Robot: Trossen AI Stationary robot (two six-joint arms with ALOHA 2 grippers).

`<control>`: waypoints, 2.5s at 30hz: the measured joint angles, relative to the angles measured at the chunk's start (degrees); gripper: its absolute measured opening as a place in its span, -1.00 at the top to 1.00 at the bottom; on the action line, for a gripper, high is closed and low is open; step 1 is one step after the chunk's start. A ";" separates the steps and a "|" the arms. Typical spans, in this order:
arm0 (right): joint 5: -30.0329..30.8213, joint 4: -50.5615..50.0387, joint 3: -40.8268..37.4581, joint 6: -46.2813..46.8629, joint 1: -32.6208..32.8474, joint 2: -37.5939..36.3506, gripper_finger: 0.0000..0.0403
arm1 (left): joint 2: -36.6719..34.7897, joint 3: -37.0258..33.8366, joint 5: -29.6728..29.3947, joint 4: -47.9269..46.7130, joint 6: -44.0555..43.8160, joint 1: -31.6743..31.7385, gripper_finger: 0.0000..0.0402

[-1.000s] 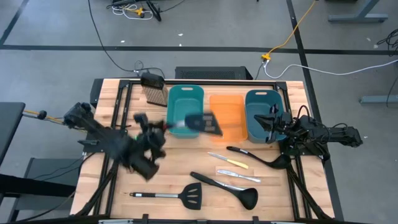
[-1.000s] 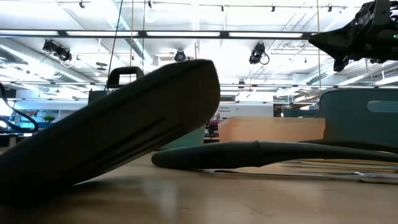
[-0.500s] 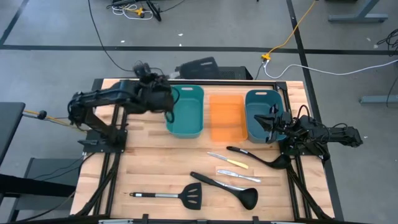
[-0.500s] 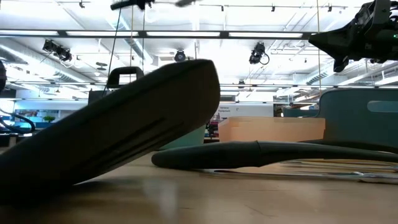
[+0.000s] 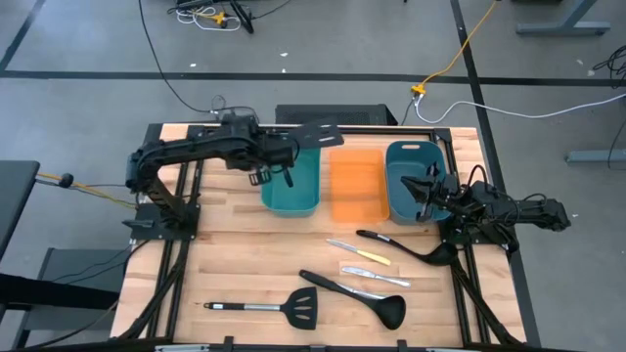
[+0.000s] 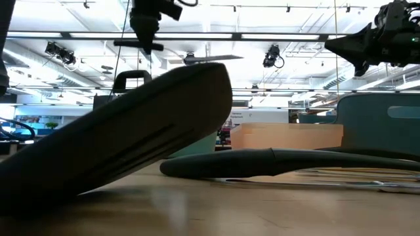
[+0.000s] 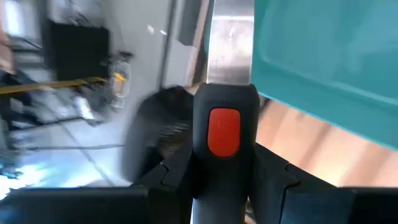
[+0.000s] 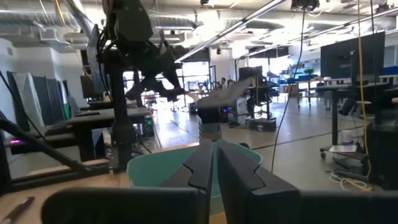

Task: Pick & Place Kitchen Items
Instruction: Put the top black spatula into the green bin

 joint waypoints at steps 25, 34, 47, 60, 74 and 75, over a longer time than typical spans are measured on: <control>0.01 0.07 0.00 -0.13 0.00 0.00 0.84 | -4.22 -1.55 -19.81 3.12 11.71 -2.41 0.43; 0.01 0.11 0.00 0.67 0.00 0.00 0.84 | -4.20 -1.55 -30.77 25.57 54.30 6.54 0.43; 0.01 0.07 0.00 0.19 0.00 0.02 0.84 | -4.13 -1.55 -18.63 39.20 78.54 18.68 0.43; 0.01 0.02 0.00 0.17 -0.02 0.00 0.84 | -4.11 -1.55 -7.40 37.39 97.77 18.58 0.43; 0.01 -0.07 0.00 0.13 -0.01 0.00 0.84 | -4.11 -9.64 -2.45 34.68 105.75 13.07 0.43; 0.01 -0.04 0.00 0.13 -0.01 0.00 0.84 | -4.11 -11.30 -2.92 35.96 106.82 12.82 0.43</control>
